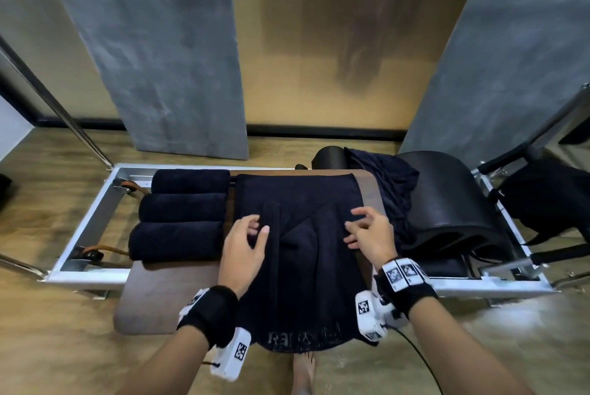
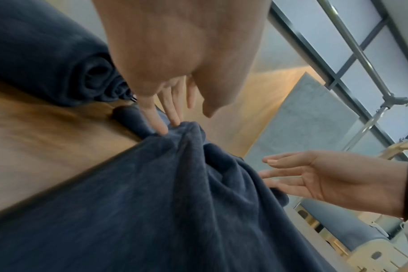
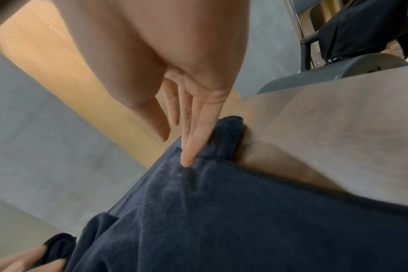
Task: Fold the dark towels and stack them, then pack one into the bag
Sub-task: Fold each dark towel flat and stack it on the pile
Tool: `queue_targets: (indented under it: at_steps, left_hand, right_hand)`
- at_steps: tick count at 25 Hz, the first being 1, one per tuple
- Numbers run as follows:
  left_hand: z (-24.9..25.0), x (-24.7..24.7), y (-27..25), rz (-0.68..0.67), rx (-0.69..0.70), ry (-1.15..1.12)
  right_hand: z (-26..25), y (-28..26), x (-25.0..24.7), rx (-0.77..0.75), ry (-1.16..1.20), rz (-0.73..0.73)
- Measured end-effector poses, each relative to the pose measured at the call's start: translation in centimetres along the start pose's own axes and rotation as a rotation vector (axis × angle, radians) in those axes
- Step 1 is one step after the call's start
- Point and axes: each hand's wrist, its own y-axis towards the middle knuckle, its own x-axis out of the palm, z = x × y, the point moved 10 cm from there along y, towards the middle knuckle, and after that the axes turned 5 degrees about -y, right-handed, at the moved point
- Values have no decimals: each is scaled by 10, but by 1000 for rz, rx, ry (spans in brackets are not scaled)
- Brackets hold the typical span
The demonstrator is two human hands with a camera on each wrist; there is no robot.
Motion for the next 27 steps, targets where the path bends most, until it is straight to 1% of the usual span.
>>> queue_targets:
  at_steps: [1,2,4,6,8,10,14,16,18,19,20,22,24,26,27]
  left_hand:
    - [-9,-11,-10,44,-2,57]
    - [-19,-18,-19,51,-29,117]
    - [-37,-21,-41,-31,-131,241]
    - [-46,-20,-62,-108,-199,329]
    - [-46,-26,-73,-102,-231,339]
    - [-39,-37,-72,-19,-239,261]
    - [-19,-56,-53,133,-213,-170]
    - [-14,-56,-45,122,-215,-294]
    - [-13,-44,-48,3,-212,-315]
    - [-13,-39,-56,-50,-178,-250]
    - [-12,-36,-67,-90,-108,-150]
    - [-11,-28,-94,-185,83,89]
    - [-18,-16,-123,-353,169,268]
    - [-26,-10,-142,-466,226,463]
    - [-27,-11,-148,-488,252,531]
  right_hand:
    - [12,-7,-8,11,-38,26]
    - [25,-16,-14,35,-101,29]
    - [54,-36,-14,112,-229,-31]
    - [76,-58,-9,167,-323,-92]
    - [85,-73,-6,176,-339,-110]
    - [78,-77,-8,159,-229,-85]
    - [42,-70,-31,143,151,50]
    - [24,-69,-37,94,295,64]
    - [19,-71,-35,55,337,49]
    - [21,-76,-33,34,298,44]
    - [26,-82,-32,6,199,46]
    - [40,-97,-27,-83,-143,43]
    - [55,-116,-18,-181,-449,11]
    - [60,-135,-8,-308,-563,-33]
    - [61,-144,-2,-367,-593,-62]
